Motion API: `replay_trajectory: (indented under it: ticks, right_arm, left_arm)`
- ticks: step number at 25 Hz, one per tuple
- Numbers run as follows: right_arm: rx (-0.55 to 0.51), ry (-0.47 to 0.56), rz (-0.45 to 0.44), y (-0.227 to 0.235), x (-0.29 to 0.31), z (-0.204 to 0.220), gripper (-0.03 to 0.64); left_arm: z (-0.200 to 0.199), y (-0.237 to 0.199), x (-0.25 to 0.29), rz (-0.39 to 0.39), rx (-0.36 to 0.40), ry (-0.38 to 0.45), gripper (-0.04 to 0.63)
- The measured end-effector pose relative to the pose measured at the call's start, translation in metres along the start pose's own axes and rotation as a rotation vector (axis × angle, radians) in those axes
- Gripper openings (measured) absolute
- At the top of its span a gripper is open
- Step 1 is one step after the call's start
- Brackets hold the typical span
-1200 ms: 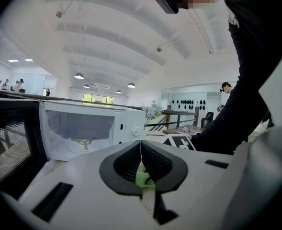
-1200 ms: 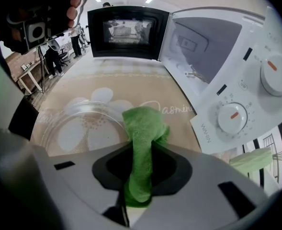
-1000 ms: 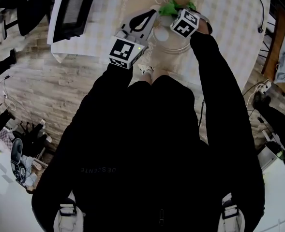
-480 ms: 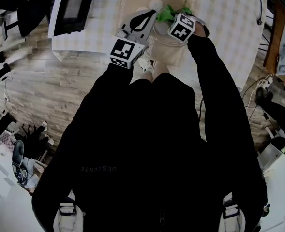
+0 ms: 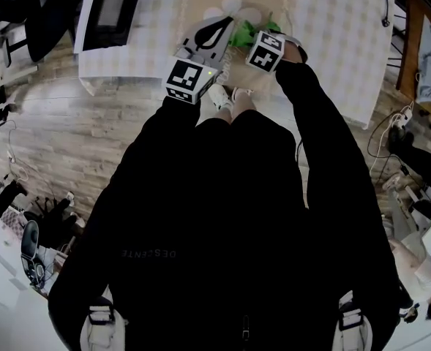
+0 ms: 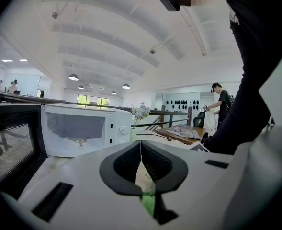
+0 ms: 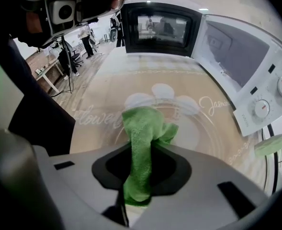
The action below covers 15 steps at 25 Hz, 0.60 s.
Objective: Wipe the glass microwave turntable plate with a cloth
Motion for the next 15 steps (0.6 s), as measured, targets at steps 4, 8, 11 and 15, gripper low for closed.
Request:
replay_trajectory:
  ticks: [4,8,11,15]
  right_arm:
    - [0.008,-0.007,-0.037,-0.022,0.002,0.002,0.095]
    - [0.000,-0.017,-0.077,-0.043,0.003,-0.001,0.095]
    - [-0.005,-0.026,-0.105,-0.057,0.002,-0.002,0.095]
    - [-0.025,-0.066,-0.179,-0.076,0.002,0.001,0.098]
  left_arm:
    - [-0.002,0.004,-0.006,0.007,0.009,0.004,0.021]
    - [-0.002,0.003,-0.010,0.015,0.007,0.002,0.021]
    - [-0.004,0.001,-0.010,0.020,0.005,0.005,0.021]
    - [-0.007,0.006,-0.007,0.032,0.007,0.015,0.021]
Point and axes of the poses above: the fingertips, and each gripper's own axes: x forward along the fingers, y to its right, z out of its underside, the point moved 9 cm from there along -x, backward along the fingers, and after that the axes turned 6 degrees about -z, right-handed, at the moved point
